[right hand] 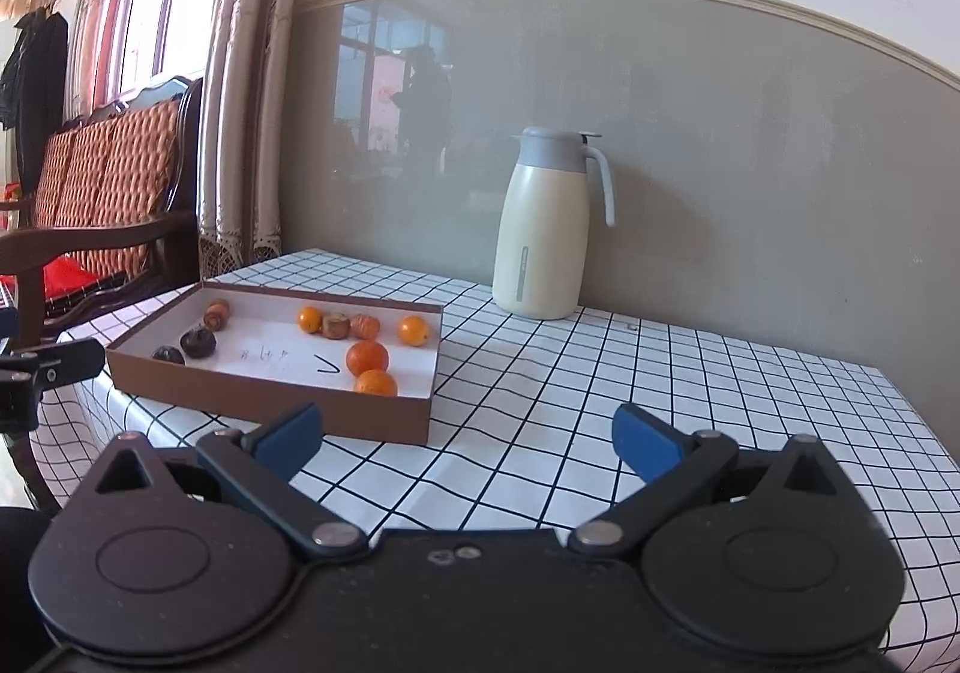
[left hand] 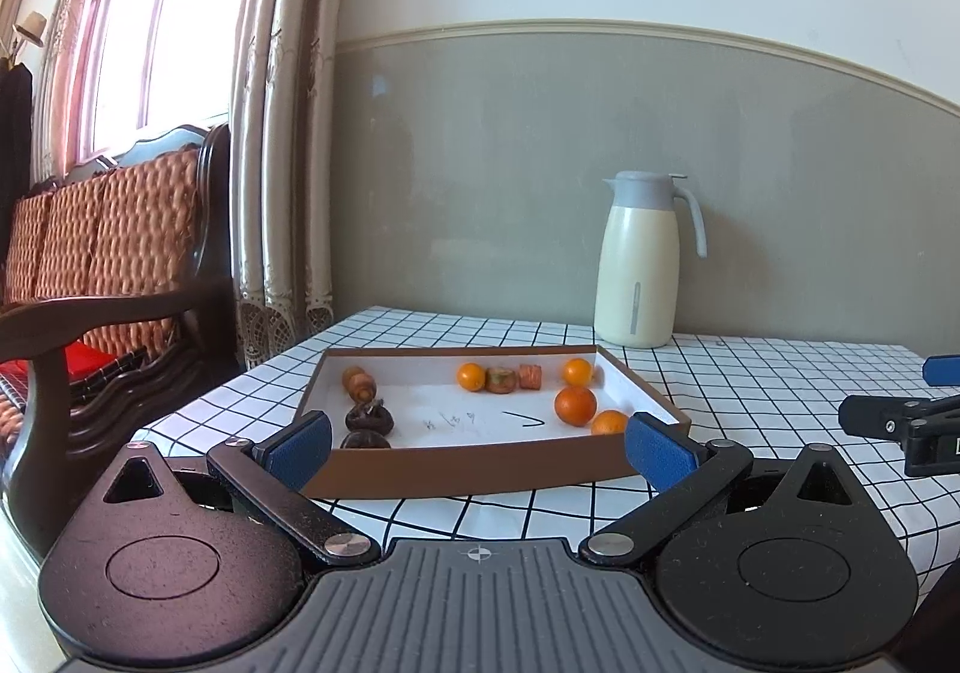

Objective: Organize fruits

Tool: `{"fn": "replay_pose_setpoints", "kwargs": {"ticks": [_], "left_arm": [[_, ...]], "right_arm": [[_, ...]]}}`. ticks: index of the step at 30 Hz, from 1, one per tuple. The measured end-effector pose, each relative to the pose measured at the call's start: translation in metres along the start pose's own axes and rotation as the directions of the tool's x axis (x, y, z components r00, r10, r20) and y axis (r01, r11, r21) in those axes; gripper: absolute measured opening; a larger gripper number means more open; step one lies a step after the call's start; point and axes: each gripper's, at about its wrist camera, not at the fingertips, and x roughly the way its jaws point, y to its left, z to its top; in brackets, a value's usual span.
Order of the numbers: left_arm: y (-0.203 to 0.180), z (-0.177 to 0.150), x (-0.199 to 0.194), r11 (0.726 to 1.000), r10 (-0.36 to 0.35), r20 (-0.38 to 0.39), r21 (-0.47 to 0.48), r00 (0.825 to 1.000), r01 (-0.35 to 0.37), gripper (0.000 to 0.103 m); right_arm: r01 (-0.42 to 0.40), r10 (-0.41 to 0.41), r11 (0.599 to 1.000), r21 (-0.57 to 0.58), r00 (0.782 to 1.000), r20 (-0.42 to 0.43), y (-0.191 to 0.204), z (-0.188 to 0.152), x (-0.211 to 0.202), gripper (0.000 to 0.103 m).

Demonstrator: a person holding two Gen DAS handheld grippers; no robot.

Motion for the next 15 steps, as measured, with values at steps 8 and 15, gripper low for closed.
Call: {"fn": "replay_pose_setpoints", "kwargs": {"ticks": [8, 15], "left_arm": [[-0.0001, -0.0003, -0.0005, 1.000, -0.001, 0.000, 0.002, 1.000, 0.001, 0.103], [-0.0021, -0.0006, -0.0004, 1.000, -0.001, 0.001, 0.009, 1.000, 0.001, 0.103]], "right_arm": [[-0.002, 0.002, 1.000, 0.010, 1.000, -0.008, -0.0016, 0.0003, 0.0017, 0.097], [-0.001, 0.001, 1.000, 0.014, 1.000, -0.009, -0.0024, -0.0001, 0.0016, 0.097]]}}
